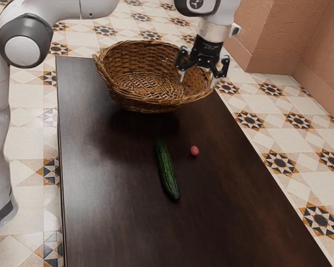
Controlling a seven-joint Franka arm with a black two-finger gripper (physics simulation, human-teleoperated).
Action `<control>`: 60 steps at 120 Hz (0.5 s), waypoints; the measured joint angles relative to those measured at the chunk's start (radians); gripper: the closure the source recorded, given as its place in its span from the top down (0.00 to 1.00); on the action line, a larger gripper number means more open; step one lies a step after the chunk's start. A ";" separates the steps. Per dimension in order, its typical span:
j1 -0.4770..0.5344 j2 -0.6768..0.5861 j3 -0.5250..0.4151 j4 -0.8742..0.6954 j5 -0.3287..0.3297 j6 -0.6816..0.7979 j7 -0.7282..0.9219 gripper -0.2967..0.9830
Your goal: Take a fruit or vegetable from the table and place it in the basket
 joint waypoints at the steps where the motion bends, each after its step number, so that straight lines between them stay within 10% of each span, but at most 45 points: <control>1: 0.000 0.000 0.000 0.000 0.000 -0.001 -0.016 0.77; 60: -0.024 -0.013 -0.059 -0.001 -0.009 -0.014 -0.661 0.77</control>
